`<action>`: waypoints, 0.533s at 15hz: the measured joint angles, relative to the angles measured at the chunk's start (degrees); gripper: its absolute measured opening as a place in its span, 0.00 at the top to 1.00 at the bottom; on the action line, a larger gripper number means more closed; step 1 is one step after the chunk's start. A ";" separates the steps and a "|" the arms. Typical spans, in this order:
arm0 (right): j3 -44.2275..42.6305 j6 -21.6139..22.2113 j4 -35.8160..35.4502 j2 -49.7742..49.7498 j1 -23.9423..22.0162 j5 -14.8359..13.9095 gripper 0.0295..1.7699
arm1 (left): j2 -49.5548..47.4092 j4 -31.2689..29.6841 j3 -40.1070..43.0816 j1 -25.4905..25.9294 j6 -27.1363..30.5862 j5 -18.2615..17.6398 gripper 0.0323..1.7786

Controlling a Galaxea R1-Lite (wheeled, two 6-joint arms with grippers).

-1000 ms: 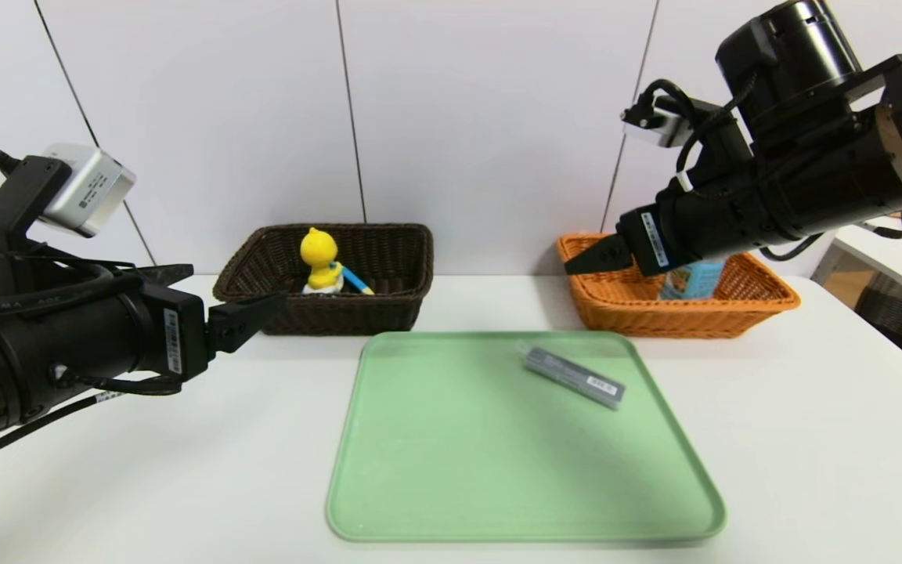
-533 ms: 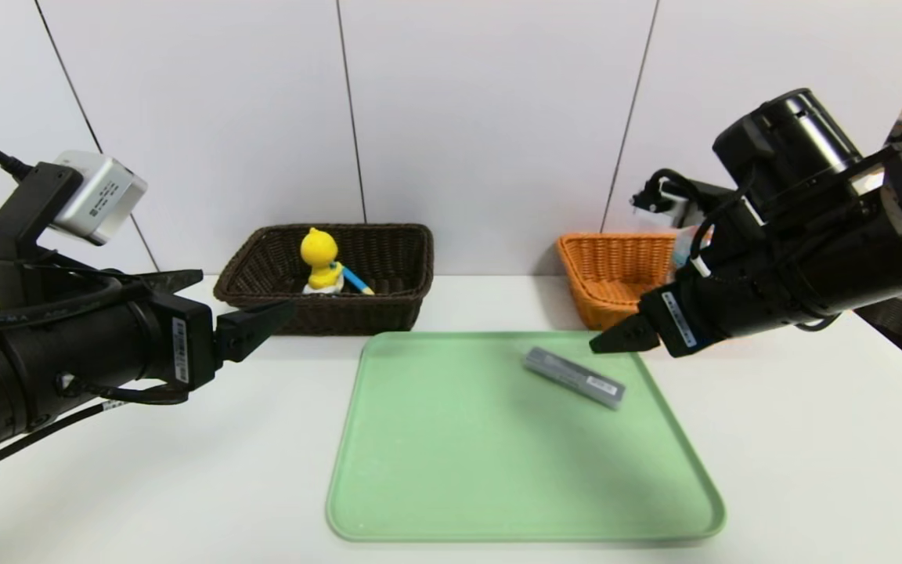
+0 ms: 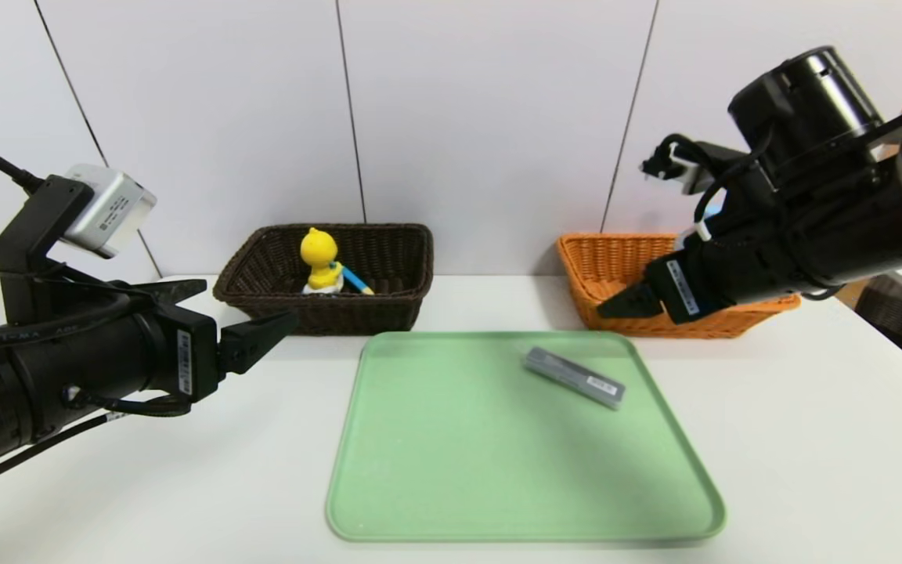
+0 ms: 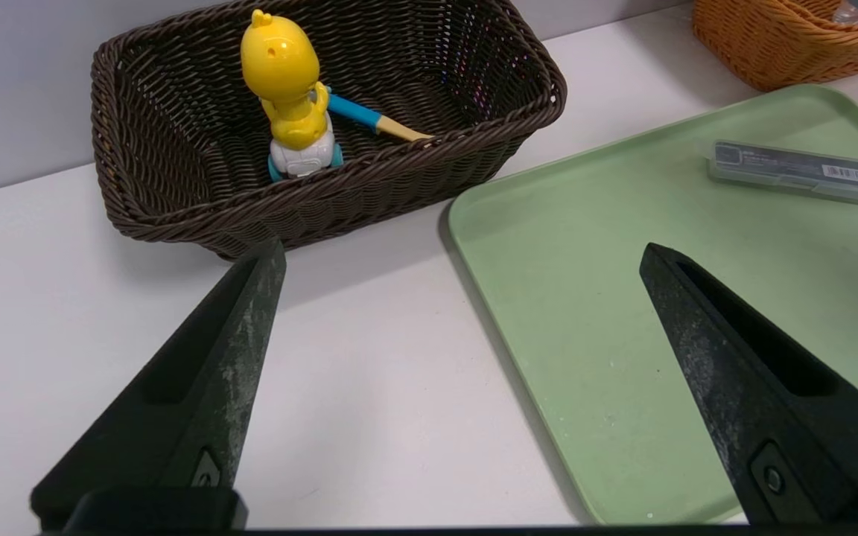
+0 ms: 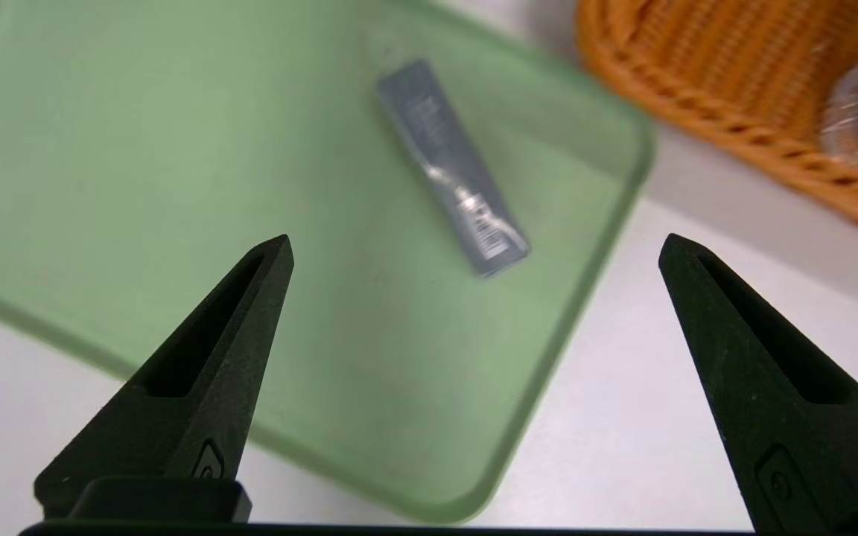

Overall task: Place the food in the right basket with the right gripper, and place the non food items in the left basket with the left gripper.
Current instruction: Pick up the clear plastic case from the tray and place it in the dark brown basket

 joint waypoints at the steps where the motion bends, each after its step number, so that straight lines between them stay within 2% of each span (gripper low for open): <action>1: -1.43 -1.82 0.82 -0.72 0.09 -0.49 0.04 | -0.04 -0.05 0.00 0.00 0.00 0.05 0.05; 2: -3.11 -3.61 3.00 -1.49 0.13 -0.85 0.04 | -0.09 -0.05 -0.02 -0.02 -0.01 0.02 0.05; 5: -9.95 -4.33 13.86 -2.58 0.34 -1.60 0.04 | -0.30 0.00 -0.07 -0.22 -0.01 0.00 0.05; 7: -11.98 -4.05 20.48 -2.19 0.11 -0.66 0.04 | -0.44 0.02 -0.09 -0.51 -0.01 0.00 0.05; 8: -11.68 -3.94 20.92 -1.76 -0.16 0.59 0.04 | -0.52 0.02 -0.09 -0.61 0.02 0.05 0.05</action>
